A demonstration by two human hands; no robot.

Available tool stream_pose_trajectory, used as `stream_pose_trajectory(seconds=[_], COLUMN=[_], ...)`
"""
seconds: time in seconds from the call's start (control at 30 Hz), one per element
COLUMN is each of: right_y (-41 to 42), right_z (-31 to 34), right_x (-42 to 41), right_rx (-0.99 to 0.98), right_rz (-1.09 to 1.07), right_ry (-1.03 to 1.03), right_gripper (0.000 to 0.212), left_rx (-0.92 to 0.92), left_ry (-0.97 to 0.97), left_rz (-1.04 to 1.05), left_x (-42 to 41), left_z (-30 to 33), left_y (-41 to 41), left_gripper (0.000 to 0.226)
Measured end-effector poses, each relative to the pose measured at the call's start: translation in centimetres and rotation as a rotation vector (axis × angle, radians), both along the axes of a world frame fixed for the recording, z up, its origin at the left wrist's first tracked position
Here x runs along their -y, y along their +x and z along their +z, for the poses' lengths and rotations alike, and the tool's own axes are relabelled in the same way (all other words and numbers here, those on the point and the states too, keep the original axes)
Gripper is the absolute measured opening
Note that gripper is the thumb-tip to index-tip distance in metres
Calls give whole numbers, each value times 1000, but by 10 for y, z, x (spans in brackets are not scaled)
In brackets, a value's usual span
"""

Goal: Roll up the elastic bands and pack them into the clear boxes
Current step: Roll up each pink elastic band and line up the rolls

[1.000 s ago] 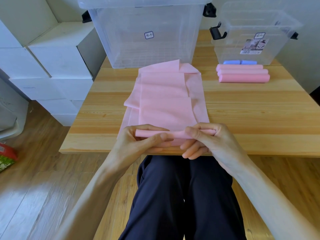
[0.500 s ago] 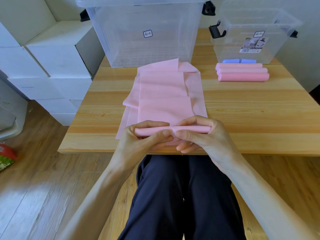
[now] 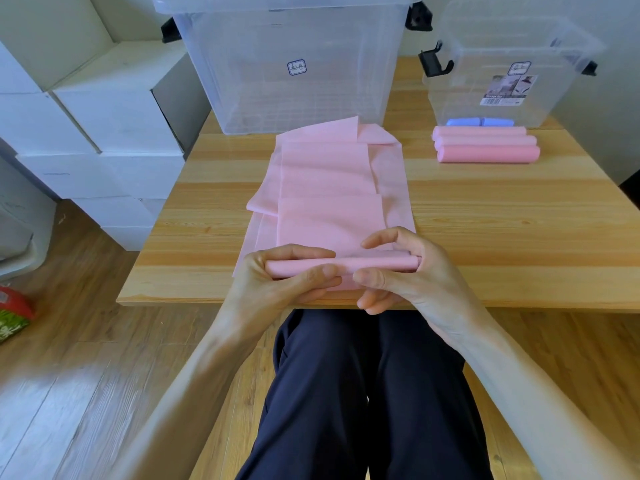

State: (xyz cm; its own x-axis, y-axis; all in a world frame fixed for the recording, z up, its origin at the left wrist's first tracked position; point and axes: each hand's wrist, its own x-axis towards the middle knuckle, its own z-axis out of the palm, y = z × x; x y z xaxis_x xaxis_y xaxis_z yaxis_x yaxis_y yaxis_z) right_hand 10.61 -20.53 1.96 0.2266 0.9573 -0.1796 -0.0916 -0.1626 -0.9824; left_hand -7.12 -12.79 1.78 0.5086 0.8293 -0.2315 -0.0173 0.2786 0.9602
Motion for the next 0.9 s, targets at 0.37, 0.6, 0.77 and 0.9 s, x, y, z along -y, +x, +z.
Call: stream_pose_trajectory(seconds=[0.37, 0.6, 0.77, 0.9], right_y=[5, 4, 3, 3], right_z=[-1, -1, -1, -2], right_x=[3, 2, 3, 4], right_rx=[61, 60, 36, 59], right_rz=[32, -23, 23, -4], right_ry=[42, 21, 18, 32], right_gripper=[21, 26, 30, 23], left_rx=[-1, 4, -65, -67], left_ry=[-3, 22, 77, 106], left_rz=[-36, -79, -54, -87], left_x=[-3, -5, -5, -5], left_z=[0, 2, 1, 2], left_y=[-2, -5, -4, -5], left_gripper=[31, 26, 24, 30])
